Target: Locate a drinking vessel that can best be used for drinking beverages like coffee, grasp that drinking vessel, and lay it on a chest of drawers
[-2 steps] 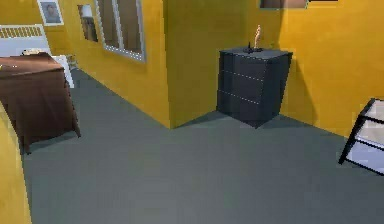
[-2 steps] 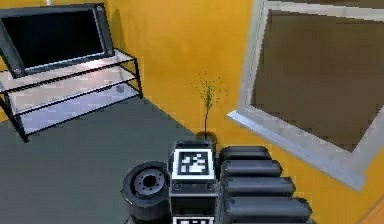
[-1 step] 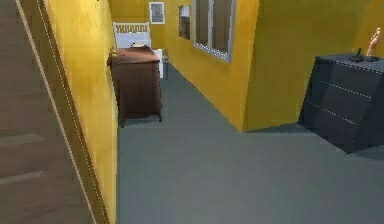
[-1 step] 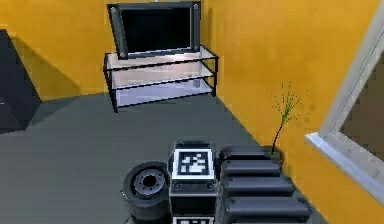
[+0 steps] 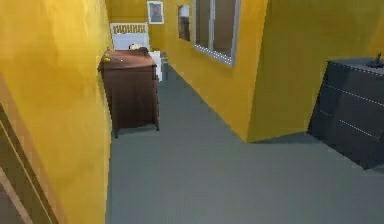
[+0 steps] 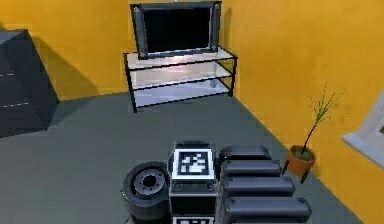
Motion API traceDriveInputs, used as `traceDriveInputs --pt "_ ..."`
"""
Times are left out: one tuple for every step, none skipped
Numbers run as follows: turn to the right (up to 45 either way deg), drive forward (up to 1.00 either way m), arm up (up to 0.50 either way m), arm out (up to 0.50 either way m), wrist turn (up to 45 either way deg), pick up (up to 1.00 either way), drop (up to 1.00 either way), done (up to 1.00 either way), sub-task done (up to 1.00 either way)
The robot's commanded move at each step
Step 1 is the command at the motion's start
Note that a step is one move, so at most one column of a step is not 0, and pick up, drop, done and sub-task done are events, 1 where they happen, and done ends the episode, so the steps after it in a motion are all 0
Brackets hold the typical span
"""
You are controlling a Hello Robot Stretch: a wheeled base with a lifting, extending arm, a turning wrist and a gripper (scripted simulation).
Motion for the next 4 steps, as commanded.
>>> traceDriveInputs --pt "3.0 0.00 0.00 0.00 0.0 0.00 0.00 0.00 0.00" --pt "21.0 0.00 0.00 0.00 0.0 0.00 0.00 0.00 0.00" --pt "0.0 0.50 0.00 0.00 0.0 0.00 0.00 0.00 0.00" --pt "-27.0 0.00 0.00 0.00 0.0 0.00 0.00 0.00 0.00"
